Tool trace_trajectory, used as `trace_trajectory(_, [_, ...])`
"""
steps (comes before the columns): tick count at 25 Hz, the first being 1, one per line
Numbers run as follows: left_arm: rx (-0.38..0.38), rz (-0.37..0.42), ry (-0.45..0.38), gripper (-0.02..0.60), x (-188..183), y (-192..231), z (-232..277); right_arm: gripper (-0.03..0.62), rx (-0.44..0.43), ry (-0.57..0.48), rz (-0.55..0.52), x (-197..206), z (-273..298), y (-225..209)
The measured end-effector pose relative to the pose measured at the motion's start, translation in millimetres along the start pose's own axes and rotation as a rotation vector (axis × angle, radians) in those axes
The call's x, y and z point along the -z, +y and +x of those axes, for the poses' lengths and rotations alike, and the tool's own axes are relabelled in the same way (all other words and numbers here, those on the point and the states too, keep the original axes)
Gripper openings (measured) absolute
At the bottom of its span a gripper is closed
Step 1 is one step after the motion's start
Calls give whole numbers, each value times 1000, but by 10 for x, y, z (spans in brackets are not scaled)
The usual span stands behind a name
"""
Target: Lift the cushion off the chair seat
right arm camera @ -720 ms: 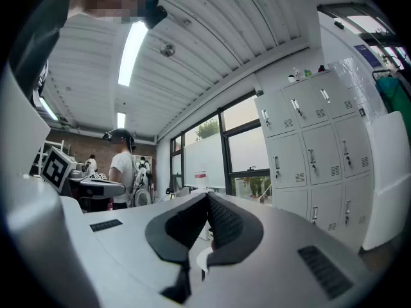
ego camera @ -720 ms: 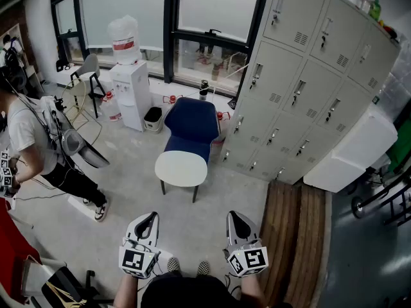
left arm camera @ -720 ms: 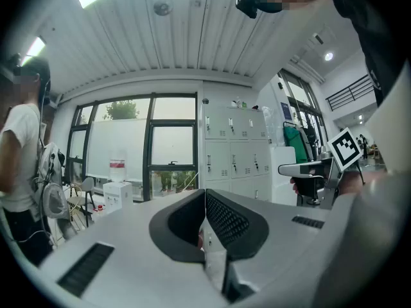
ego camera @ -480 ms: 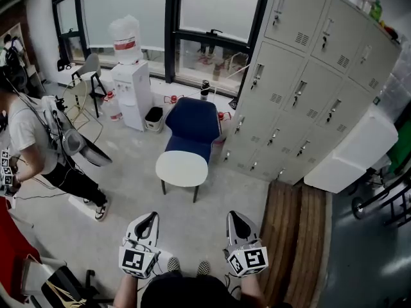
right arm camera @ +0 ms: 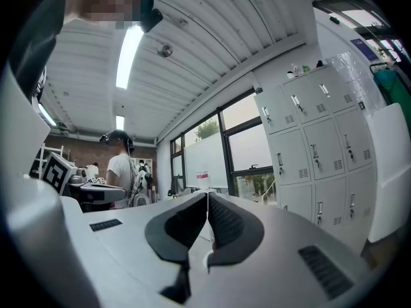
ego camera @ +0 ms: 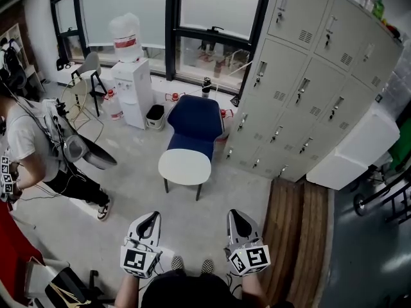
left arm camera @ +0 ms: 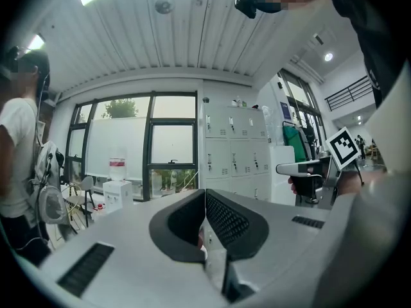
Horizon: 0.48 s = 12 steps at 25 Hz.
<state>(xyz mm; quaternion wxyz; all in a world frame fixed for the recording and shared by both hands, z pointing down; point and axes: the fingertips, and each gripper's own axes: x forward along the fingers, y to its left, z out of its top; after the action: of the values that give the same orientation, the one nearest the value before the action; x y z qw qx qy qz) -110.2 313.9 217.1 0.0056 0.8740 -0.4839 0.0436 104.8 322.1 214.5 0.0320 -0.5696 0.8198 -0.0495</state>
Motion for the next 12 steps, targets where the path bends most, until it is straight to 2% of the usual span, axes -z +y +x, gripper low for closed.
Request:
trace_trajectory(4, [-7,-25,-35,18,63,263,-59,28,6,4,-1,86,137,195])
trace_trajectory(8, [7,2,8,18,132,547,-180,28,32,7,6,100,290,437])
trace_trajectory(12, [0,-21,-26,18,163,803,-219,28,34,6,8,150,445,599])
